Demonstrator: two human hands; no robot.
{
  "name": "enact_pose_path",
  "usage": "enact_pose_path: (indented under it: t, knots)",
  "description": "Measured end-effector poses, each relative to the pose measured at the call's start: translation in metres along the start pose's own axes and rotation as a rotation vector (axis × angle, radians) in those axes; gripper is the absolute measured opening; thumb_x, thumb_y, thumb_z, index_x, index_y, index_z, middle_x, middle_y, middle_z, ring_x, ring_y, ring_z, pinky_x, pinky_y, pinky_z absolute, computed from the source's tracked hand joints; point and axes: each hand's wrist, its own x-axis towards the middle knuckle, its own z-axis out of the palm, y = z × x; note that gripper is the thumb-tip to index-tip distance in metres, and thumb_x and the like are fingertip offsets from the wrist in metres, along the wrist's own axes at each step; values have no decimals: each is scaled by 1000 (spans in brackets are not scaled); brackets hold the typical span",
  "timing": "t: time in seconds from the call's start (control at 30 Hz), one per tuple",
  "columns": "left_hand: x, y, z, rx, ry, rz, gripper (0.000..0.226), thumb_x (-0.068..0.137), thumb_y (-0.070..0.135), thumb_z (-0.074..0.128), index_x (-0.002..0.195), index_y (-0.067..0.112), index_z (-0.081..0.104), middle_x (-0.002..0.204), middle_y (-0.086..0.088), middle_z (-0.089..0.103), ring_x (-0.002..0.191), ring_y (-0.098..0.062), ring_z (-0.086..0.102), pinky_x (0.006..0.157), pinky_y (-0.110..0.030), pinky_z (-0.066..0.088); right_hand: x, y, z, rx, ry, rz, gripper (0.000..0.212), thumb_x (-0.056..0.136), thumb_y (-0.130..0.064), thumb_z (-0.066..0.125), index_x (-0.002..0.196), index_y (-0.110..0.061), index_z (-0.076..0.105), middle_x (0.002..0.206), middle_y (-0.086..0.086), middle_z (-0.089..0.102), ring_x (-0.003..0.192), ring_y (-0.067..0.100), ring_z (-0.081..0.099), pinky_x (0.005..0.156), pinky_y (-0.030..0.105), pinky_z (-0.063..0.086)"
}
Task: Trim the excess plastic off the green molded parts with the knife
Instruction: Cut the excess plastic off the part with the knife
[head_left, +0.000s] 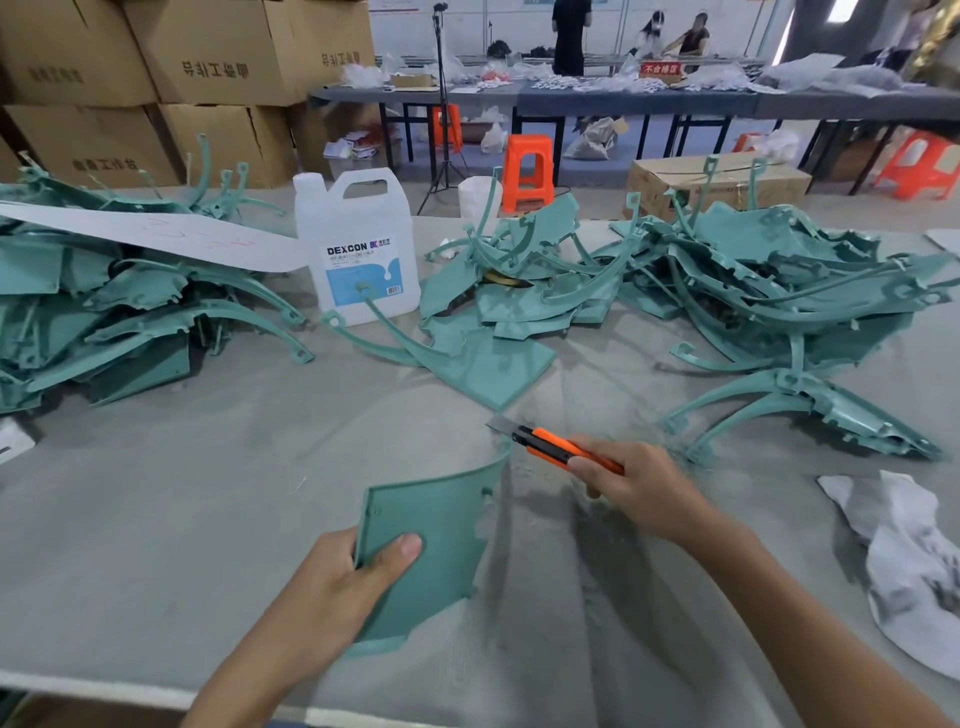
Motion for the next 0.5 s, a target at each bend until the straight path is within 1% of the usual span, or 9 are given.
enact_pose_path:
  t: [0.03,0.1,0.17,0.2,0.23,0.33,0.4,0.47,0.5]
  knots:
    - [-2,-3,-3,-43,18,-29,25,89,33,62,102,20,79,91,-14,77,78,-24,72,68,-39,58,11,2,0,-31,-38,11,23,101,-40,58,106,-62,65,70,-12,69,50,-1,54,51,15,39]
    - [-4,-12,-6,-194,66,-96,27,88,27,62,105,14,78,102,-23,74,90,-38,73,75,-50,59,31,4,0,-88,-80,19,19,101,-39,57,111,-49,70,69,-18,67,54,-2,55,52,16,38]
    - [-5,-19,-8,-350,95,-146,28,88,23,60,107,13,78,111,-26,72,98,-43,71,78,-51,60,50,0,0,-171,-95,20,23,102,-42,54,120,-41,68,74,-16,69,62,0,59,58,19,45]
    - [-5,-22,-9,-398,110,-158,29,88,22,59,108,12,77,113,-26,71,100,-43,71,78,-51,61,57,-2,0,-218,-103,24,26,102,-43,52,122,-40,67,80,-14,70,68,2,60,63,25,49]
    - [-5,-24,-9,-442,124,-170,29,88,22,59,109,12,77,115,-25,71,101,-43,71,78,-51,61,63,-4,1,-271,-109,24,27,103,-44,50,123,-38,66,85,-10,71,74,10,63,68,32,51]
    - [-5,-27,-14,-567,127,-197,33,86,26,63,112,10,75,120,-27,68,104,-47,68,79,-61,57,73,-7,5,-396,-96,23,27,104,-43,47,121,-34,66,95,0,71,88,27,63,72,39,49]
    - [-4,-25,-15,-576,120,-179,35,86,27,65,114,9,74,121,-28,67,105,-49,67,81,-65,55,73,-8,7,-409,-67,29,26,104,-42,46,118,-33,66,96,1,70,88,28,62,67,38,44]
    - [-1,-22,-11,-545,146,-159,33,85,27,66,111,9,75,118,-28,69,100,-46,70,78,-63,57,68,-8,11,-395,-27,29,23,105,-41,45,107,-31,65,87,-3,68,80,24,62,62,35,41]
    - [1,-19,-9,-541,167,-148,31,86,27,66,109,9,76,115,-28,70,98,-45,71,76,-61,58,63,-8,12,-359,26,35,21,105,-40,45,100,-30,64,81,-6,66,75,21,61,60,34,40]
